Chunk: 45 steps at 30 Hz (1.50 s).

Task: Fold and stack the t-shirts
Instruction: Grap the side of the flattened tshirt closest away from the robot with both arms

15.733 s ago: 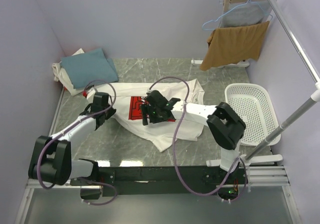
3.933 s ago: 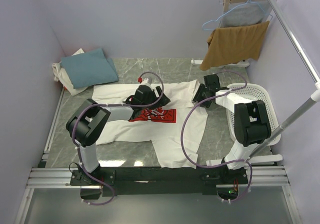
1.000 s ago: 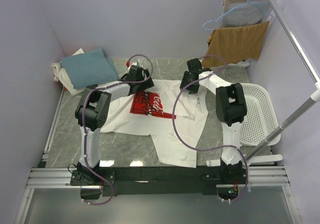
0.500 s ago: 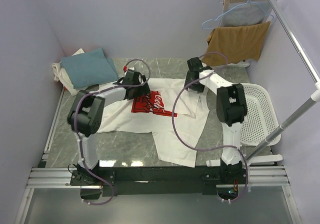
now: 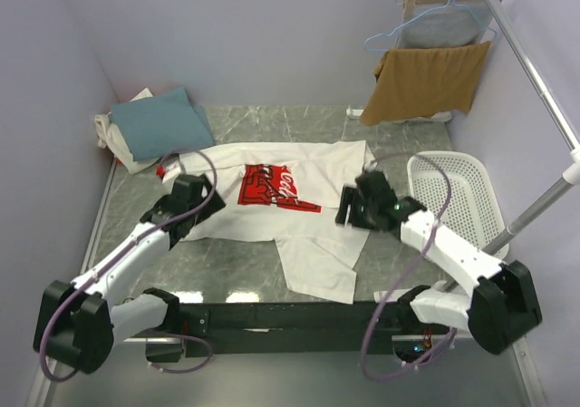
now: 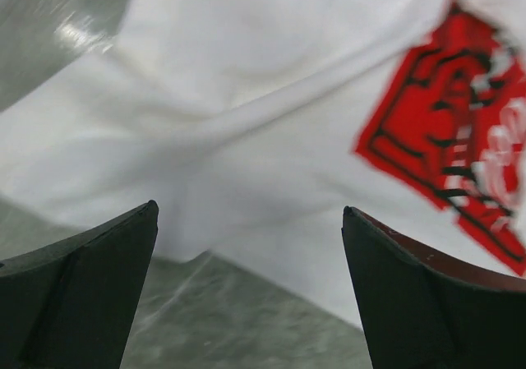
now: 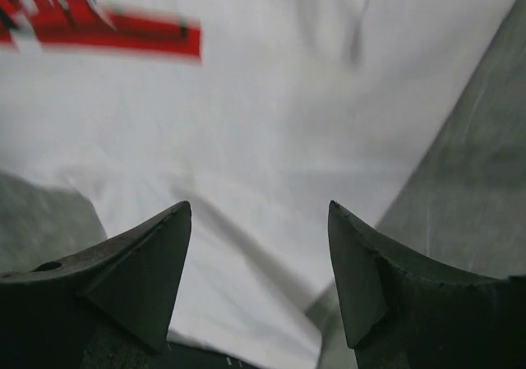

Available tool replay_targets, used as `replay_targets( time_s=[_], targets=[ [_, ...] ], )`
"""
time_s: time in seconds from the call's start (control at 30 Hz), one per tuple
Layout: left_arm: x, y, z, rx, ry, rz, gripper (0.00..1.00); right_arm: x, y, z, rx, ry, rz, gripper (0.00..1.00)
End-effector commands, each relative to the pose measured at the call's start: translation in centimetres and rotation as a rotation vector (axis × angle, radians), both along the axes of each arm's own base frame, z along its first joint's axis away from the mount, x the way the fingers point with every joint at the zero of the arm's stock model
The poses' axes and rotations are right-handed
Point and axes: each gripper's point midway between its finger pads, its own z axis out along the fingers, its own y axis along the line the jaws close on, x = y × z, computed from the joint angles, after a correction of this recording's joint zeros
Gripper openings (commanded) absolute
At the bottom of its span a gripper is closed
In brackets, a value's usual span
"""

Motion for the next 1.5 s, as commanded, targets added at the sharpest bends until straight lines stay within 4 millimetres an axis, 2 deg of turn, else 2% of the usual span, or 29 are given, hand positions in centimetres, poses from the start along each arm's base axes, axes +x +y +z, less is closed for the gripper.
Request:
replay_targets(
  time_s=[0.0,0.13,0.17,0.33,0.5,0.7,0.77,0.8,0.87,0.9,0.97,1.0,1.1,1.17,1.27,1.47],
  targets=[
    [-3.4,2.8,-3.4,-0.036,0.092,0.143,0.99,-6.2,-0.1,-1.3,0.056,0.085,-0.019,0.74],
    [-3.8,5.7,-4.7,-0.044,0.127,0.253,0.99,-9.6,-0.7,-2.2,0.063,0.126,0.0,0.74],
    [-3.8,5.7,-5.1,-0.067,0.142,0.25,0.99,-10.5,-1.1,-2.8,0.057,0.154,-0.01,0.74],
    [-4.5,7.5,-6.3,-0.096,0.173,0.325,0.99,-12.0,-1.5,-3.1,0.087,0.164,-0.014,0.74],
    [-5.6,8.1,-7.2,-0.139,0.186,0.385,0.99,-13.2,-1.0,-4.1,0.129,0.211,-0.024,0.72],
    [-6.2,9.4,-7.0,-0.129,0.177,0.477,0.99,-13.9,-0.9,-5.3,0.128,0.242,-0.047,0.71],
    [-6.2,10.2,-7.1,-0.103,0.179,0.513,0.92,-13.9,-1.2,-5.6,0.116,0.243,-0.065,0.71],
    [-5.9,10.4,-7.0,-0.1,0.17,0.514,0.82,-14.0,-1.3,-5.8,0.113,0.245,-0.071,0.7],
    [-5.8,10.7,-7.5,-0.093,0.175,0.527,0.68,-14.0,-1.3,-6.2,0.119,0.25,-0.085,0.69],
    [-5.6,10.7,-7.6,-0.092,0.168,0.52,0.56,-14.1,-1.3,-6.4,0.118,0.253,-0.086,0.69],
    [-5.4,10.6,-7.8,-0.102,0.165,0.515,0.44,-14.1,-1.2,-6.7,0.125,0.258,-0.096,0.66],
    [-5.3,10.5,-7.8,-0.098,0.166,0.503,0.35,-14.1,-1.2,-6.8,0.126,0.261,-0.098,0.66],
    [-5.4,10.5,-7.7,-0.093,0.165,0.494,0.22,-14.5,-1.3,-7.1,0.111,0.286,-0.109,0.63],
    [-5.4,10.3,-7.6,-0.1,0.156,0.482,0.16,-15.1,-1.4,-7.0,0.103,0.311,-0.115,0.62],
    [-5.4,9.9,-7.7,-0.123,0.144,0.465,0.01,-15.5,-0.4,-6.7,0.159,0.305,-0.093,0.61],
    [-5.3,9.4,-7.7,-0.134,0.147,0.427,0.01,-16.9,1.2,-7.5,0.196,0.362,-0.035,0.58]
  ],
)
